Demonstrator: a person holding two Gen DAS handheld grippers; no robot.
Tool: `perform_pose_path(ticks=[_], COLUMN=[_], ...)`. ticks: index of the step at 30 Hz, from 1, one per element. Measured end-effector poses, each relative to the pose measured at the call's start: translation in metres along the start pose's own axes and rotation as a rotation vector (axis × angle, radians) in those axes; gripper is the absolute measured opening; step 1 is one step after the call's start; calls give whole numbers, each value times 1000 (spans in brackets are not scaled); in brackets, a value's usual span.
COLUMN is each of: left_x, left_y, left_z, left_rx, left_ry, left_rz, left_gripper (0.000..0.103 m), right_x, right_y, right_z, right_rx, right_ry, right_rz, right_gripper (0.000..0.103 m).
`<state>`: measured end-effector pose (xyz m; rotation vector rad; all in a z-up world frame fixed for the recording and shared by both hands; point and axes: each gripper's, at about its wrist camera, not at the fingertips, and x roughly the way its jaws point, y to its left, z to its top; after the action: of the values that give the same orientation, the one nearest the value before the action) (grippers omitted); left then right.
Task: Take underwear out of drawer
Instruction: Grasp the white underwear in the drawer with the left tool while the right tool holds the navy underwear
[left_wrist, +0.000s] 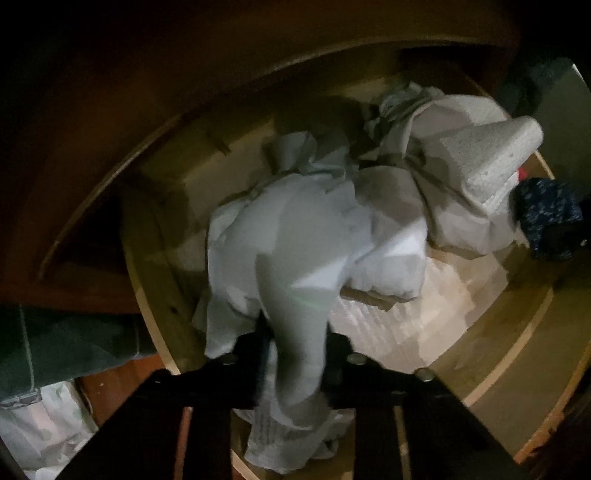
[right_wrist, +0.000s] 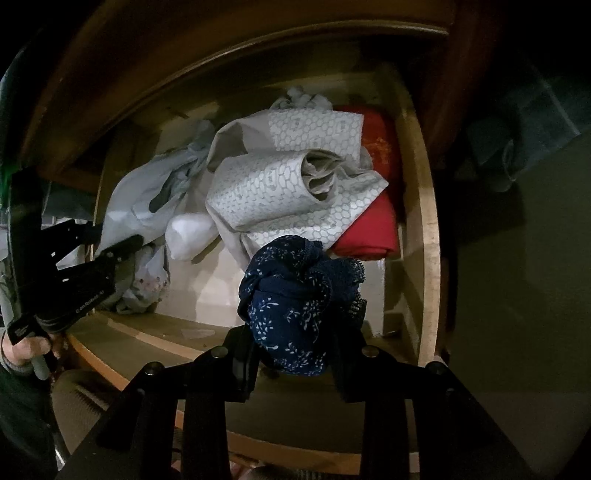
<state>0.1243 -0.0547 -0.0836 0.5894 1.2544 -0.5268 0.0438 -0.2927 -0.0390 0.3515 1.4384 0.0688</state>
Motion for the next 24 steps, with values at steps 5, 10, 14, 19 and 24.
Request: perform_pose_path(ticks=[5, 10, 14, 19, 24], left_x=[-13, -31, -49, -68, -88], left_y=[3, 10, 11, 6, 7], left_z=[-4, -11, -19, -27, -32], left_rx=[-45, -112, -145, -192, -243], left_ry=[-18, -39, -60, -86, -111], left_rz=[-25, -67, -92, -98, -139], left_gripper=[11, 10, 10, 10, 10], right_x=[-1, -2, -2, -2, -1], right_y=[1, 4, 6, 5, 3], right_z=[0, 0, 0, 0, 2], right_rx=[-3, -13, -17, -16, -15], right_ry=[-5, -10, -13, -22, -28], right_rz=[-17, -32, -36, -34, -31], right_gripper=[30, 30, 30, 30, 30])
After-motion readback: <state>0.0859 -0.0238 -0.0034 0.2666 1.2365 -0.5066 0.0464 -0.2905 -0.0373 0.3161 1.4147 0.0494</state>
